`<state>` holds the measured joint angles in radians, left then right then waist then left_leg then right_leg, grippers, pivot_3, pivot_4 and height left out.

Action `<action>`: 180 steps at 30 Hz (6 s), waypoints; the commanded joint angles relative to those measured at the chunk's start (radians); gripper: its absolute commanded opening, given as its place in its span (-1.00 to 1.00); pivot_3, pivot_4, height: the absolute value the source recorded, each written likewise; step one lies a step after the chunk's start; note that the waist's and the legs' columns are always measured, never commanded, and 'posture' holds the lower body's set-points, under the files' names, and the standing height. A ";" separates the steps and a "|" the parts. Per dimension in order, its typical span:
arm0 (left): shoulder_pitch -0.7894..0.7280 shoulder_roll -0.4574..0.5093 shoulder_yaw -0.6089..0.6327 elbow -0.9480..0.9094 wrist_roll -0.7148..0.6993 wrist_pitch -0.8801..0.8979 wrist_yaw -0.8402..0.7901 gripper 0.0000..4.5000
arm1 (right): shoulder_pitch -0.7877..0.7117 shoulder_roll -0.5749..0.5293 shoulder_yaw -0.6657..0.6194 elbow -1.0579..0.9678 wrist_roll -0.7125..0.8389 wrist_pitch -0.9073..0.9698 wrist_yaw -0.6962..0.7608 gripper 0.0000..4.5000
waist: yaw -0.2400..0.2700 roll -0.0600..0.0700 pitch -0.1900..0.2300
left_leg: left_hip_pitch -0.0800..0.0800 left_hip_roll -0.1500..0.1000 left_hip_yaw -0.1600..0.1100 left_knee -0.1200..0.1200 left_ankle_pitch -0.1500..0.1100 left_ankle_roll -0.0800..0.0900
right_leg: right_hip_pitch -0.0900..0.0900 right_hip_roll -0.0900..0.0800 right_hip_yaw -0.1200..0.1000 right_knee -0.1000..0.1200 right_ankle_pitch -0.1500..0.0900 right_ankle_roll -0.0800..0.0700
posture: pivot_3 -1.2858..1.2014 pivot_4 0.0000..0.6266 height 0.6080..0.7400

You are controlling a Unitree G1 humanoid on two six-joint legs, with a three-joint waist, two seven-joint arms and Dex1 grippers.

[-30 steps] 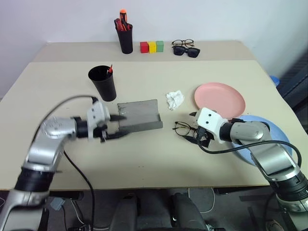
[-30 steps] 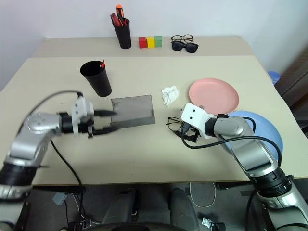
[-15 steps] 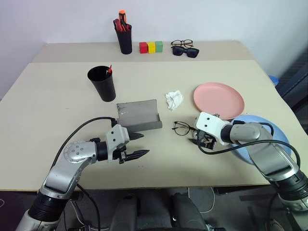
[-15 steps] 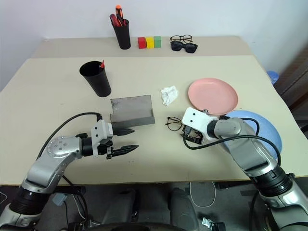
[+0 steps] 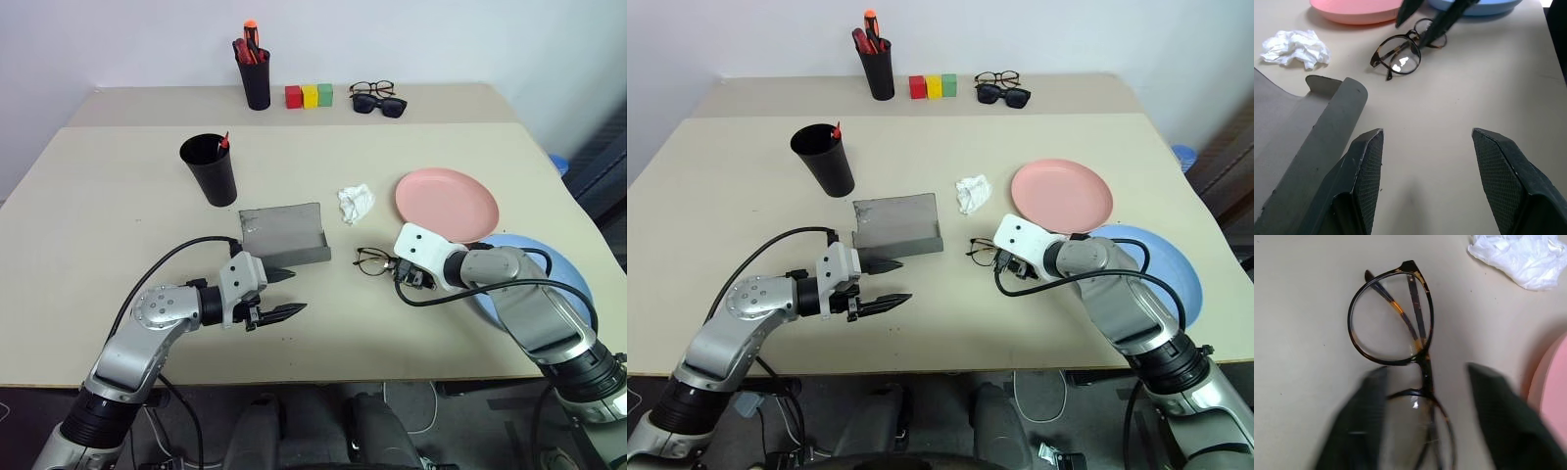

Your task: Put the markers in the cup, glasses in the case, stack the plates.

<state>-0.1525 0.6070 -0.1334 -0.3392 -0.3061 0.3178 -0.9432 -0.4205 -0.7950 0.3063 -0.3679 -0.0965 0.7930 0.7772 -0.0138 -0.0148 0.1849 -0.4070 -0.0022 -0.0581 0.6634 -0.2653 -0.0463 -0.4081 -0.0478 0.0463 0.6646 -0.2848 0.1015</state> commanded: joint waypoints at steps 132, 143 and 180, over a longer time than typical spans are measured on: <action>-0.221 -0.094 0.031 0.075 -0.024 0.027 0.116 -0.92 | 0.153 0.049 -0.373 -0.027 -0.057 -0.323 -0.184 -0.99 | 0.018 0.002 0.001 | -0.002 -0.002 0.001 -0.001 0.000 -0.001 | -0.001 -0.001 -0.001 -0.001 0.000 0.000 | 0.03 -0.52 1.00; -0.366 -0.206 -0.003 0.315 -0.088 -0.088 -0.080 -0.92 | 0.715 0.081 -0.704 -0.487 -0.040 -0.010 -0.128 -0.99 | 0.011 0.002 0.000 | 0.001 -0.001 0.001 0.000 0.000 0.000 | 0.003 0.001 -0.001 -0.001 0.000 0.000 | 0.03 -0.52 1.00; 0.024 -0.037 0.236 -0.016 0.001 -0.013 0.250 -0.92 | -0.379 0.605 -0.255 0.893 0.049 -0.321 -0.510 0.01 | -0.004 0.003 0.000 | 0.001 -0.001 0.000 -0.002 0.000 -0.001 | -0.001 -0.001 0.000 0.000 0.000 0.000 | 0.03 -0.52 1.00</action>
<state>-0.1151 0.5683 0.0947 -0.3291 -0.2924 0.3088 -0.6947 -0.8082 -0.1750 0.0526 0.5518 -0.0348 0.4798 0.2798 -0.0183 -0.0123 0.1853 -0.4064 -0.0034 -0.0577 0.6611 -0.2653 -0.0470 -0.4090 -0.0489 0.0464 0.6649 -0.2848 0.1017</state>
